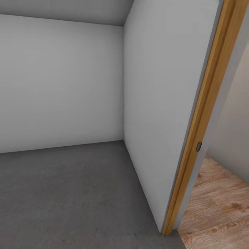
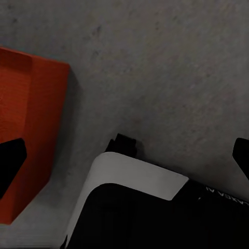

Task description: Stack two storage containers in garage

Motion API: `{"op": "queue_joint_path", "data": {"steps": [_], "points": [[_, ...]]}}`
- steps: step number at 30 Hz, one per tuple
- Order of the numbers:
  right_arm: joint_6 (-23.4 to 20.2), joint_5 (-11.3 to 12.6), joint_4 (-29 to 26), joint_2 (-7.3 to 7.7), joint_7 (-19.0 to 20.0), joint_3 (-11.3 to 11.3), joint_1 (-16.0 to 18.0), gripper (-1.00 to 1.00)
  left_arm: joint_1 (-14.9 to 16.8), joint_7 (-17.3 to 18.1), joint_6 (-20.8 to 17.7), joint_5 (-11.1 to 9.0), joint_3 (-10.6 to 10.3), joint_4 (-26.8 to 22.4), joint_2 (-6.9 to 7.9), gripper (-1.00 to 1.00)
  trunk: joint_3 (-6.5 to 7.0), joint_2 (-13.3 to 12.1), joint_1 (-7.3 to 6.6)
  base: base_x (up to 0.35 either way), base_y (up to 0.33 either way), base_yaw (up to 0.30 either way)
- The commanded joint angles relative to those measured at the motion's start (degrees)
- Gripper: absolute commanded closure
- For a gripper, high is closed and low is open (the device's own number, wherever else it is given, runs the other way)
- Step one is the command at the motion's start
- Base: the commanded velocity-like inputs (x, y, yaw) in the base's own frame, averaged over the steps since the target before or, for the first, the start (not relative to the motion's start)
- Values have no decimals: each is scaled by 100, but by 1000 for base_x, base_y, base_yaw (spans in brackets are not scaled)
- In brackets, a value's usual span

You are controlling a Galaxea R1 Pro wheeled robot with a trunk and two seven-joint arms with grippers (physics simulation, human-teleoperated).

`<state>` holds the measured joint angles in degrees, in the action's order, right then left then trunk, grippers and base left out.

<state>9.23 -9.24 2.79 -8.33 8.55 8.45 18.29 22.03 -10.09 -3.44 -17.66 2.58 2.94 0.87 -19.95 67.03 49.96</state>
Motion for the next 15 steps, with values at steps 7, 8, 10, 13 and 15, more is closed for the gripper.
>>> {"op": "queue_joint_path", "data": {"steps": [7, 8, 10, 13, 15], "points": [[37, 2, 39, -12, 3, 43, 0, -100, -72, -6, -7, -9, 24, 13, 1, -100, 120, -278, -154, 0, 0, 0], [35, 2, 45, -15, 4, 43, -2, -100, -91, -7, -7, -9, 24, 12, 1, -100, 138, -318, -176, 0, 0, 0], [35, 2, 76, -17, 5, 43, -5, -100, -117, -5, -7, -9, 24, 13, 1, -100, 174, -398, -220, 0, 0, 0], [35, 2, 116, -15, 6, 43, -6, -100, -140, -3, -11, -9, 24, 14, 2, -100, 228, -518, -286, 0, 0, 0], [35, 2, 129, -10, 6, 43, -8, -100, -166, -3, -14, -9, 22, 14, 1, -100, 264, -599, -330, 0, 0, 0]]}}
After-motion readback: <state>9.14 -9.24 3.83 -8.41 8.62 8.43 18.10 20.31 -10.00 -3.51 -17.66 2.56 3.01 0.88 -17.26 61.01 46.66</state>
